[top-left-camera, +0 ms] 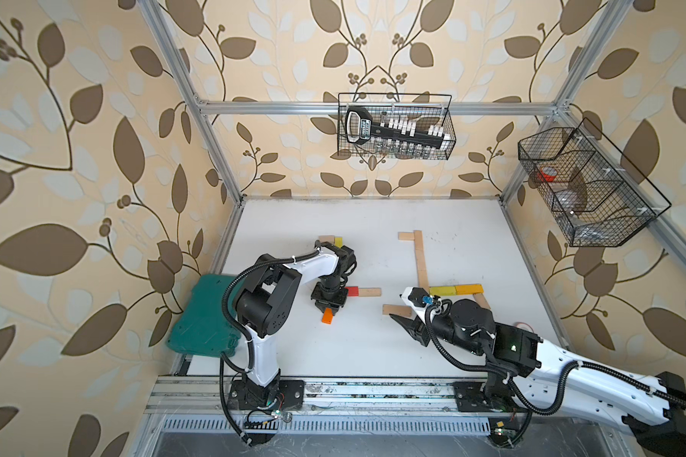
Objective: Assemble a giraffe with building blocks
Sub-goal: Assemble the building block at the center of the board.
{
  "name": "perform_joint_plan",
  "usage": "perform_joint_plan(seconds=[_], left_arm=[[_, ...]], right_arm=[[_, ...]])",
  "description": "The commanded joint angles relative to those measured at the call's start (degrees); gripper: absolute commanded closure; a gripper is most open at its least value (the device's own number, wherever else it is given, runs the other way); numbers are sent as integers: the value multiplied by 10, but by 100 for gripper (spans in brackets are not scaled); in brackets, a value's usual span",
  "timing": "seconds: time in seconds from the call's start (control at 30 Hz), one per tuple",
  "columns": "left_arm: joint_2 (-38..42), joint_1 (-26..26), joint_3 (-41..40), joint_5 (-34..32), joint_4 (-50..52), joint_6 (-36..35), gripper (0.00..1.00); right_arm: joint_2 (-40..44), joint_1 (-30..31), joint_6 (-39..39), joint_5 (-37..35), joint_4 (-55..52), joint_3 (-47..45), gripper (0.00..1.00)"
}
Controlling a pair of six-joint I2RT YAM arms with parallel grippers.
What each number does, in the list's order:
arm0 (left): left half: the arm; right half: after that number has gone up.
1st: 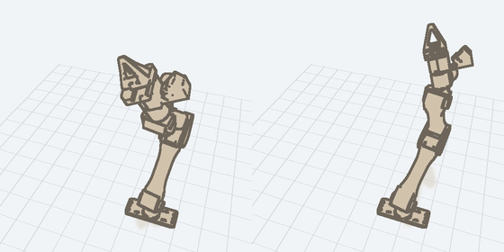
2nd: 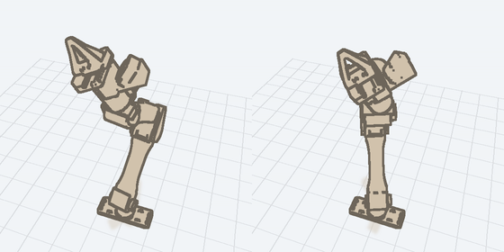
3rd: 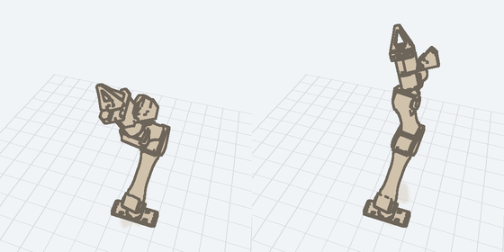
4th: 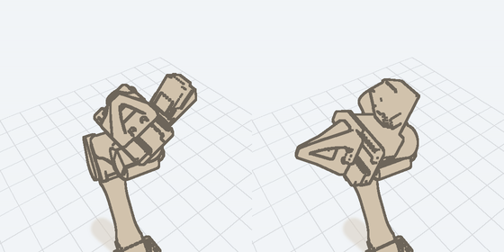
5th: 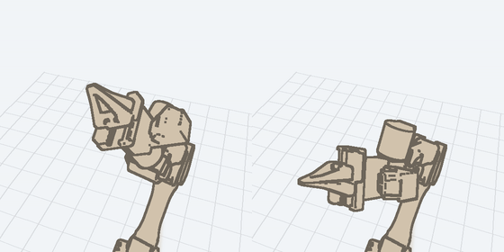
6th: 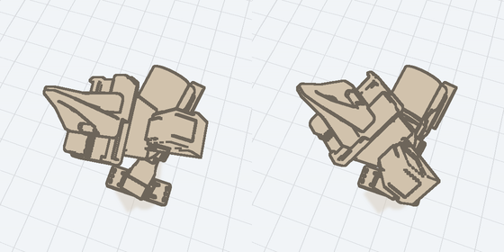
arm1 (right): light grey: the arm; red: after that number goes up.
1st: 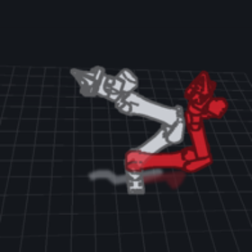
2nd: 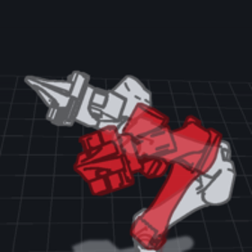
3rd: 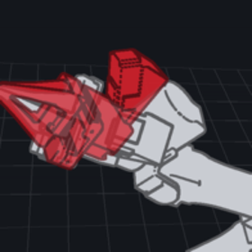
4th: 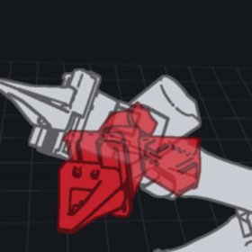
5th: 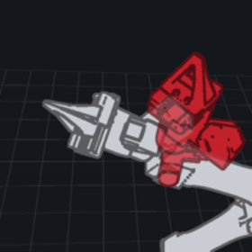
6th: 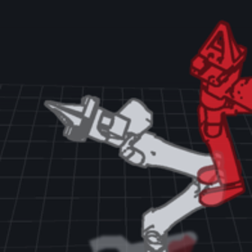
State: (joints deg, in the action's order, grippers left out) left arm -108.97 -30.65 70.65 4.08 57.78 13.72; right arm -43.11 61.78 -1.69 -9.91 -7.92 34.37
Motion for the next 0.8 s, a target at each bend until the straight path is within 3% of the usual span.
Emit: perform_joint_plan(seconds=[0.0, 0.43, 0.6, 0.77], left_arm=[[-5, 6, 14, 1, 3, 1, 66], [25, 5, 21, -16, 13, 4, 50], [95, 2, 57, -44, 55, 4, 42], [213, -8, 108, -65, 100, 4, 35]], right_arm=[[8, 4, 2, -7, 0, -15, 47], [14, 3, -3, -18, -3, -23, 45], [12, 4, -13, -45, -15, -25, 41], [-11, 1, -21, -79, -18, -35, 30]])
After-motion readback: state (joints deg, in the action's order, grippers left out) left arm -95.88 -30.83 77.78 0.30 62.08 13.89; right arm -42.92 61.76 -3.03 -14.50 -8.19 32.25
